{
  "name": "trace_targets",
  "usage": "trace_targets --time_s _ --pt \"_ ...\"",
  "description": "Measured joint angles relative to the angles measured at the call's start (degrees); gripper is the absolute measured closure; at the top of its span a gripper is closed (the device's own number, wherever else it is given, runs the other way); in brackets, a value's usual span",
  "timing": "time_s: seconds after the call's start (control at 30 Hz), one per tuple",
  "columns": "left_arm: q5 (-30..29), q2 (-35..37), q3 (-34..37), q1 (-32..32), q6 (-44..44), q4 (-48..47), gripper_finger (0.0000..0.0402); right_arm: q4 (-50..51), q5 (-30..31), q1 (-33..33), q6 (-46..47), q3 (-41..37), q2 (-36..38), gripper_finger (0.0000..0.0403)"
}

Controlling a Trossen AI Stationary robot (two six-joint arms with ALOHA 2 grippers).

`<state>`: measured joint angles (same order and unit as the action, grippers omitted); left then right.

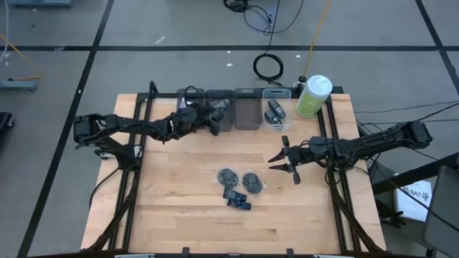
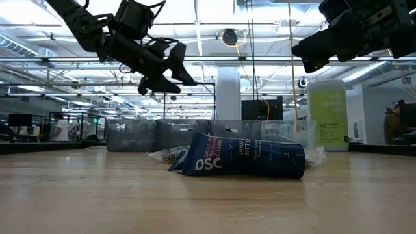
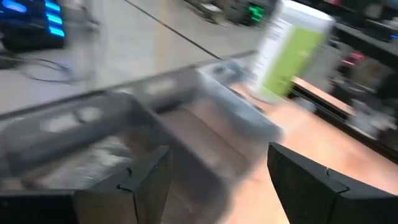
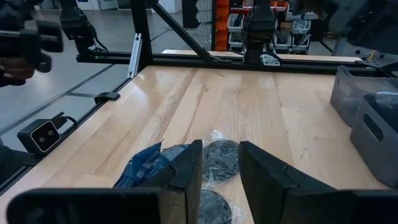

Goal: Pick & Place Travel size toiletries
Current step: Put the left hairbrush into the middle black bin

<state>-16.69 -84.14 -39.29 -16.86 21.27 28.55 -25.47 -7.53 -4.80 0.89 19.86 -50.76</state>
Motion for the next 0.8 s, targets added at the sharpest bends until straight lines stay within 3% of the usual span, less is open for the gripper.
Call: trace_targets --time_s 0.2,0.47,0.53,0.63,0.8 --pt "15.5 0.0 0.0 2.6 -1.4 -0.1 0.015 0.0 0.0 0.0 0.0 0.0 0.0 0.0307" --pt "22.6 0.0 0.0 13.6 -7.0 -3.0 0.0147 0.0 0.0 0.0 0.0 0.0 0.0 0.0309" --pt "21.8 0.0 -0.2 17.9 -9.0 -3.4 0.0146 0.0 0.0 0.0 0.0 0.0 0.0 0.0307" --pt "14.5 0.0 -3.0 24.4 -10.7 -6.0 0.0147 0.0 0.0 0.0 0.0 0.0 0.0 0.0308" --pt "4.6 -2.7 -12.8 31.0 -10.7 -22.7 0.0147 0.0 0.0 0.0 0.0 0.0 0.0 0.0308"
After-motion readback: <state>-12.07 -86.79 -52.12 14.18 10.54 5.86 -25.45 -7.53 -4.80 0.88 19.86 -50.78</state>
